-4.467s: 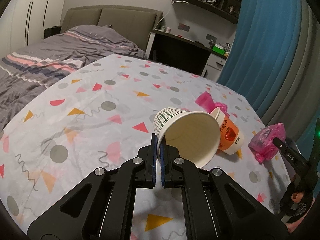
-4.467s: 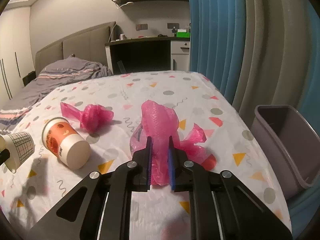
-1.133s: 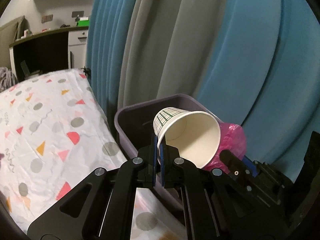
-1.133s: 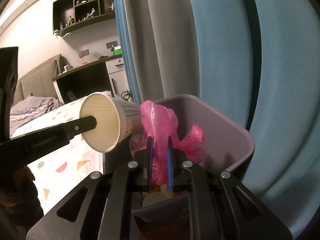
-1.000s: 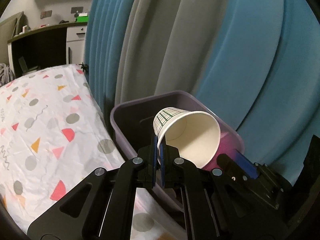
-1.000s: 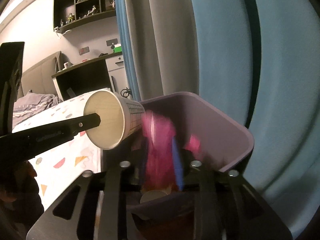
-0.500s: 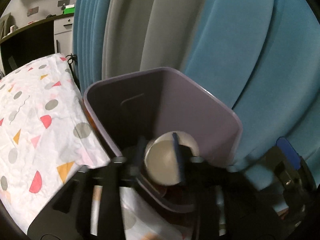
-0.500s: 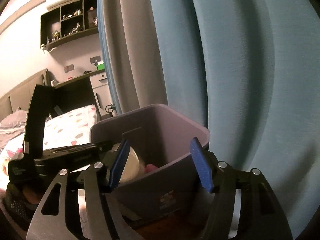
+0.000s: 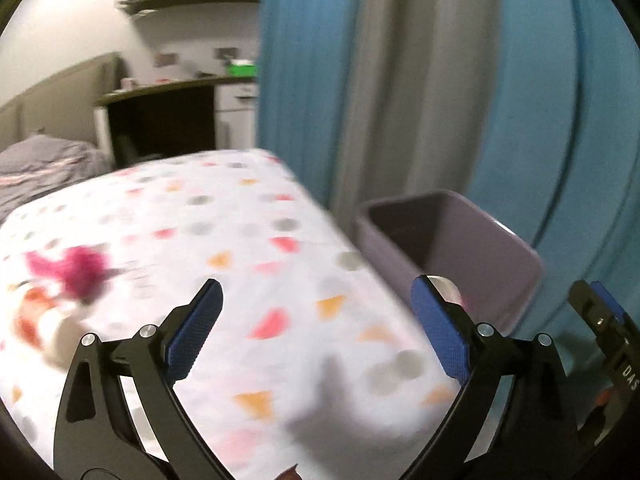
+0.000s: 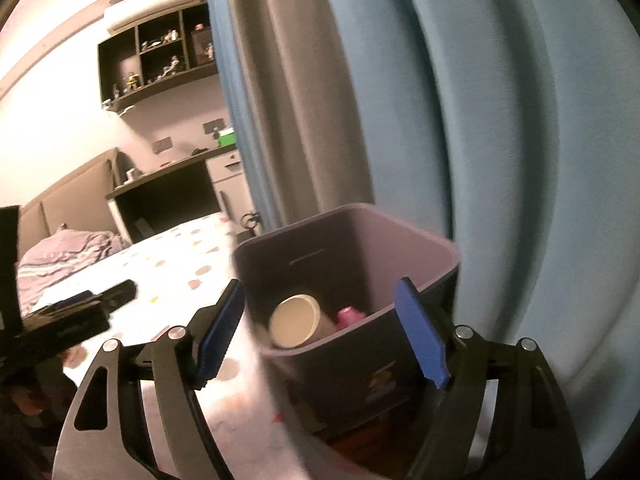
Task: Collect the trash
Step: 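Move both open tools back over the orange cup and pink wrapper on the bed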
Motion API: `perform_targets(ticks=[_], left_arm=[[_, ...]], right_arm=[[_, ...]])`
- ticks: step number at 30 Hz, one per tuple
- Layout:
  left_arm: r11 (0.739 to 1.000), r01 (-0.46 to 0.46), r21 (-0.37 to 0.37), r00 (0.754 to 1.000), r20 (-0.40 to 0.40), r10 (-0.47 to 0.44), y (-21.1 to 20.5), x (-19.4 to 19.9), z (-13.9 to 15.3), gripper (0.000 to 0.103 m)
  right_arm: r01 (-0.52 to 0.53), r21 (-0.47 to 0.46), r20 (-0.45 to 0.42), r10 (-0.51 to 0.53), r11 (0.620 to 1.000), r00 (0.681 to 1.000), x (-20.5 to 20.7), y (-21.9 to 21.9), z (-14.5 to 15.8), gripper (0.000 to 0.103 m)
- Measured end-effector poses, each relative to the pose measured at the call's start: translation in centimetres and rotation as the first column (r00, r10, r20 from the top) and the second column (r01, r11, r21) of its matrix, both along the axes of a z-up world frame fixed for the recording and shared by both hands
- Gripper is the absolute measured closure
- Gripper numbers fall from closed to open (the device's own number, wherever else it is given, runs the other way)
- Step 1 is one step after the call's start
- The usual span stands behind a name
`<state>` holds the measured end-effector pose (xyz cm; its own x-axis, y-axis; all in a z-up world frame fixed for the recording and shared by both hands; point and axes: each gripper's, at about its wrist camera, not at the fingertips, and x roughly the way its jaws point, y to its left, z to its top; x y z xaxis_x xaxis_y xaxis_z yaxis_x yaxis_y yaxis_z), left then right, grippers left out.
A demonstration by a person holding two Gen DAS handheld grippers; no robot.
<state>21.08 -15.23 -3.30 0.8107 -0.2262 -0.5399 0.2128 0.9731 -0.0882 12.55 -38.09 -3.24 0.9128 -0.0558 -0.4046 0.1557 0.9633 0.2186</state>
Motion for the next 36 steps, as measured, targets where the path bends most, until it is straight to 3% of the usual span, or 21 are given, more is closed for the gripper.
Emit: perform_targets(ticks=[9, 14, 22, 36], left_arm=[[0.967, -0.243, 0.081, 0.97, 0.031, 0.241, 11.9, -3.7, 0.1, 0.007], [0.943, -0.328, 0.054, 0.945, 0.013, 0.328, 17.5, -4.8, -0.1, 0.007], [0.957, -0.287, 0.05, 0.956, -0.049, 0.29, 21.3, -4.6, -2.1, 0.007], [0.966, -0.236, 0.103, 0.959, -0.134, 0.249, 21.6, -0.2, -4.4, 0.007]], right_arm=[[-0.125, 0.017, 0.0, 0.125, 0.992, 0.992, -0.8, 5.2, 0.5, 0.026], [-0.198, 0.018, -0.018, 0.198, 0.98, 0.98, -0.6, 9.3, 0.6, 0.025], [-0.284, 0.013, -0.056, 0.285, 0.959, 0.957, 0.3, 14.9, 1.0, 0.024], [-0.363, -0.012, -0.086, 0.36, 0.932, 0.929, 2.6, 20.2, 1.9, 0.024]])
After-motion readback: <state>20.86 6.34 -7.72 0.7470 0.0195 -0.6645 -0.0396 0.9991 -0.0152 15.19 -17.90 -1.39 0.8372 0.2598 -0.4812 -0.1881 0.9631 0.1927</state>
